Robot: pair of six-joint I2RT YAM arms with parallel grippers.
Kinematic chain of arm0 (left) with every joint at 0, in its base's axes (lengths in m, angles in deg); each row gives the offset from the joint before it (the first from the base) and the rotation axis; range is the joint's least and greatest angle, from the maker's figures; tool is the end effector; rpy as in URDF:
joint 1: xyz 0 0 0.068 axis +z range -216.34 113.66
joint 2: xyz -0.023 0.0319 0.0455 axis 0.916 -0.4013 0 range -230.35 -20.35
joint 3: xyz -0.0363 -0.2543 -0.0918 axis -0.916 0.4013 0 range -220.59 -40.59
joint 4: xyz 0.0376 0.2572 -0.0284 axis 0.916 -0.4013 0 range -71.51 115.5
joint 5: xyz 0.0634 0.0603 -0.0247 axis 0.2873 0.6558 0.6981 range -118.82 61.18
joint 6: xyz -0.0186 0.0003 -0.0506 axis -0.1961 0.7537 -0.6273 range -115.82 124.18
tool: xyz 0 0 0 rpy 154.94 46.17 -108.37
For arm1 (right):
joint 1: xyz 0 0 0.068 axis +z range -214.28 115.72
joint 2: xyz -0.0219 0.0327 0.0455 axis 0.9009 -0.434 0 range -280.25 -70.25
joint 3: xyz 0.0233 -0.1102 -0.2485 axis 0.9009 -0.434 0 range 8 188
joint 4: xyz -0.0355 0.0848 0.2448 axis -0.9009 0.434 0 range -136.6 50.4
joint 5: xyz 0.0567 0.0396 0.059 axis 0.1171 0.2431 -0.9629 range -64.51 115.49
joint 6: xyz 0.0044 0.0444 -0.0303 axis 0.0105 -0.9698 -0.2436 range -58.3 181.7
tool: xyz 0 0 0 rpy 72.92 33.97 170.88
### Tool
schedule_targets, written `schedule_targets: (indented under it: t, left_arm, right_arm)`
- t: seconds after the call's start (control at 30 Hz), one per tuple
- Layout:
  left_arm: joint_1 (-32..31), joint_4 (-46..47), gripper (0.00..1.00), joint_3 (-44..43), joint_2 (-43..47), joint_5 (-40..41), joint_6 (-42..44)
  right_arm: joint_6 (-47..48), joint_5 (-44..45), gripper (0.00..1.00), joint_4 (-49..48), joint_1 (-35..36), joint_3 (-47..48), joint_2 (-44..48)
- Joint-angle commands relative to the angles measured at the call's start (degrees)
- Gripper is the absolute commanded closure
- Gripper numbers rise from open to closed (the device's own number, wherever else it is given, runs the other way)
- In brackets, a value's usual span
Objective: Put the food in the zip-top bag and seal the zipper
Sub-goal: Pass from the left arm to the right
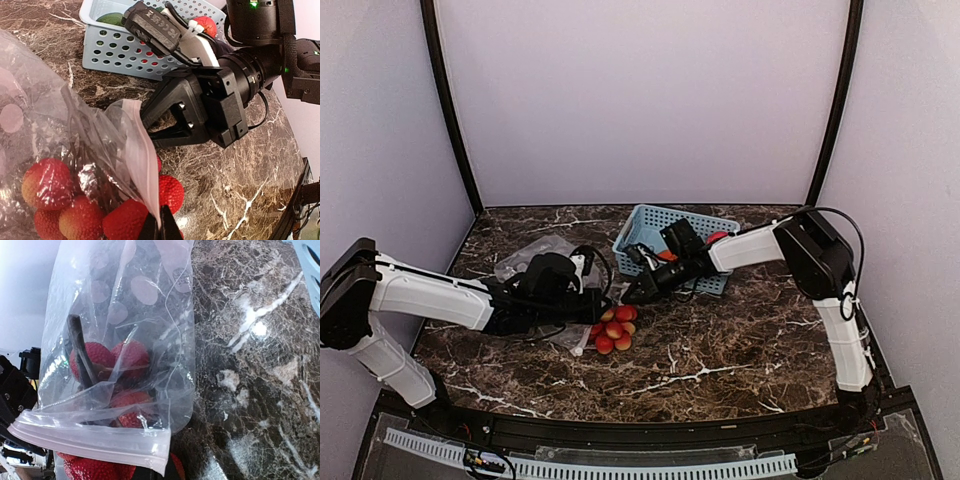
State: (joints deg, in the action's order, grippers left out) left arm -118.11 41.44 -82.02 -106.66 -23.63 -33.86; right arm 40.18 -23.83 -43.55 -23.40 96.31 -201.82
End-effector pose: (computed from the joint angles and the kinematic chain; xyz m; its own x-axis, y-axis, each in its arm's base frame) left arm 0.1973 -0.2454 0.1937 -0.6876 -0.1188 -0.7163 0.3932 0.7684 -0.5049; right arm 0.3467 0.3358 0.1166 -0.8104 -0.3852 -0.4415 -0.5648 0.3131 0.7635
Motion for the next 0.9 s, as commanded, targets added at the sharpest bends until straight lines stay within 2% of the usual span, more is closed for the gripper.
schedule_targets:
  t: [0.0,0.17,0.23,0.3,0.33,0.4,0.5,0.6,0.67,0.77,0.87]
  left_arm:
    - [-0.17,-1.76,0.99,1.66,2.83,2.30,0.42]
    - [0.01,-3.04,0.99,3.07,5.34,7.86,1.09]
    - [0.50,-2.50,0.95,3.25,6.11,8.56,2.06]
    - [0.61,-1.97,0.83,2.68,6.10,7.61,4.37]
    - [0.61,-1.73,0.74,2.37,6.08,6.84,5.17]
    - [0.37,-1.26,0.64,1.31,6.55,3.31,7.43]
    - [-2.20,0.14,0.51,1.48,10.37,2.89,13.50]
    - [-7.94,-2.10,0.42,0.33,14.02,6.97,19.59]
    - [-10.77,-5.46,0.34,-1.76,13.43,8.00,22.73]
    - [-15.16,-10.60,0.30,-5.90,9.66,9.66,26.31]
    - [-18.07,-13.58,0.27,-9.63,2.76,15.08,28.80]
  right_arm:
    - [2.38,0.99,1.00,0.19,0.25,-4.22,5.04]
    - [9.64,3.49,1.00,5.43,0.09,-10.21,15.37]
    - [11.25,4.78,1.00,6.24,-0.19,-12.68,18.17]
    - [12.05,5.27,1.00,6.74,-0.28,-14.09,19.02]
    - [12.18,5.22,1.00,6.93,-0.28,-14.47,18.87]
    - [11.69,4.80,1.00,6.97,-0.40,-14.45,18.01]
    - [10.57,3.41,1.00,6.84,-0.38,-13.52,16.94]
    - [10.14,2.61,1.00,6.80,-0.48,-12.55,16.65]
    - [9.60,2.00,1.00,6.44,-0.73,-12.38,16.29]
    - [7.96,-0.16,1.00,5.12,-1.42,-12.63,15.37]
    - [7.05,-1.62,1.00,4.18,-2.23,-12.68,13.81]
